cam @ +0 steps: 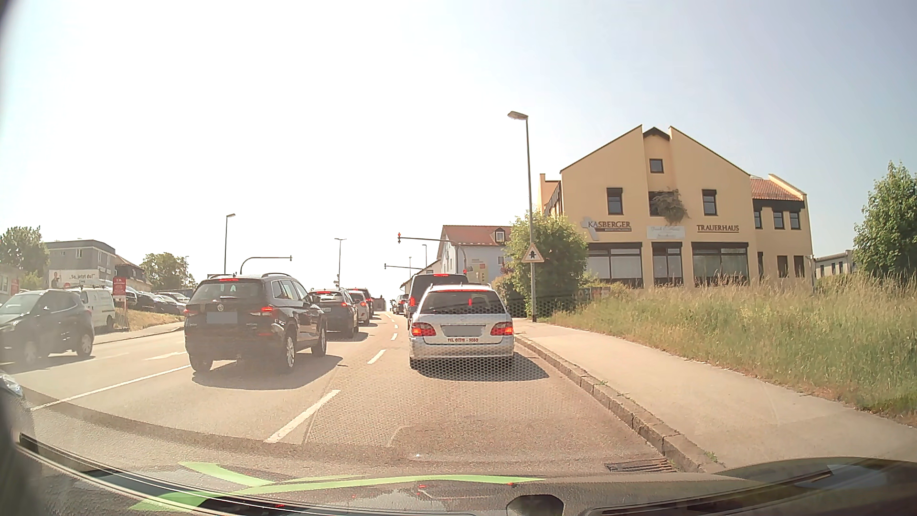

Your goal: Follow the waypoints while adhering to traffic rules and regulations

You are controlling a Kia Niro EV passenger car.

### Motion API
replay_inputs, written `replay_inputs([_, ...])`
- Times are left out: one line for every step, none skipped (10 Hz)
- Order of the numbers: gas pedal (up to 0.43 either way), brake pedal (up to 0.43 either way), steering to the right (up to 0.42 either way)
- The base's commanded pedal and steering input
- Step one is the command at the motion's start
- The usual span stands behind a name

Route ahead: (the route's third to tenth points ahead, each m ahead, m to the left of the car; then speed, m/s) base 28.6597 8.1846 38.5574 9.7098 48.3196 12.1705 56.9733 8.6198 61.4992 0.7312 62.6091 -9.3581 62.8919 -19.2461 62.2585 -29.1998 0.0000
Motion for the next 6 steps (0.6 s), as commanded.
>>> replay_inputs([0.0,0.262,-0.024])
replay_inputs([0.0,0.262,-0.025])
replay_inputs([0.0,0.262,-0.025])
replay_inputs([0.0,0.262,-0.024])
replay_inputs([0.0,0.262,-0.024])
replay_inputs([0.0,0.262,-0.024])
